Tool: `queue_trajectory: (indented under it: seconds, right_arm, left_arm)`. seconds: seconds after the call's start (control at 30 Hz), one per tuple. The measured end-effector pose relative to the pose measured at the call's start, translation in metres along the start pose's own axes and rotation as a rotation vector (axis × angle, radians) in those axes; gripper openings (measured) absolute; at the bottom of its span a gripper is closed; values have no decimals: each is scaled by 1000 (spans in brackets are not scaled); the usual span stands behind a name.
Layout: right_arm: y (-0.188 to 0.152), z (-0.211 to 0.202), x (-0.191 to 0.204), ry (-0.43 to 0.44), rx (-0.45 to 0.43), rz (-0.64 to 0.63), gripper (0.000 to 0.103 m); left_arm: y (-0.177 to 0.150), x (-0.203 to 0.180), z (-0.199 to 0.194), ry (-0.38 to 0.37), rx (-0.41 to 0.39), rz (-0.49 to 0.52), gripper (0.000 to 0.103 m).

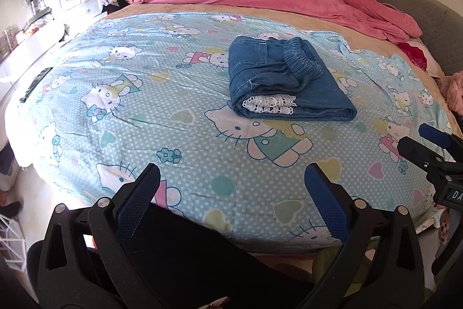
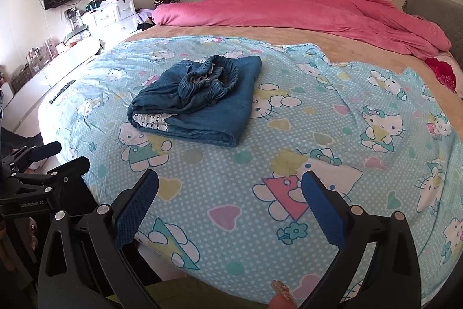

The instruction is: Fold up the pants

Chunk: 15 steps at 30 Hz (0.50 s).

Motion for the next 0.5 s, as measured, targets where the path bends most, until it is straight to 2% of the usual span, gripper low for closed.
queue_trajectory:
  seconds: [0.23, 0.5]
  right_arm:
    - [1, 0, 1, 0, 5, -8, 99]
    - [2, -2, 1, -4, -4, -10, 99]
  left_arm:
    - [0, 0, -1, -13, -2, 1, 94]
    - [0, 0, 1, 6, 12, 2, 94]
Point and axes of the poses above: each gripper's, at about its wrist camera, not at the fingertips, and z roughly the way its jaws point, x to its left, y to its top, the point moved 1 cm from there along z, roughly the way its jaws point, and after that the axes turned 8 degrees about z, right-handed, at the moved point
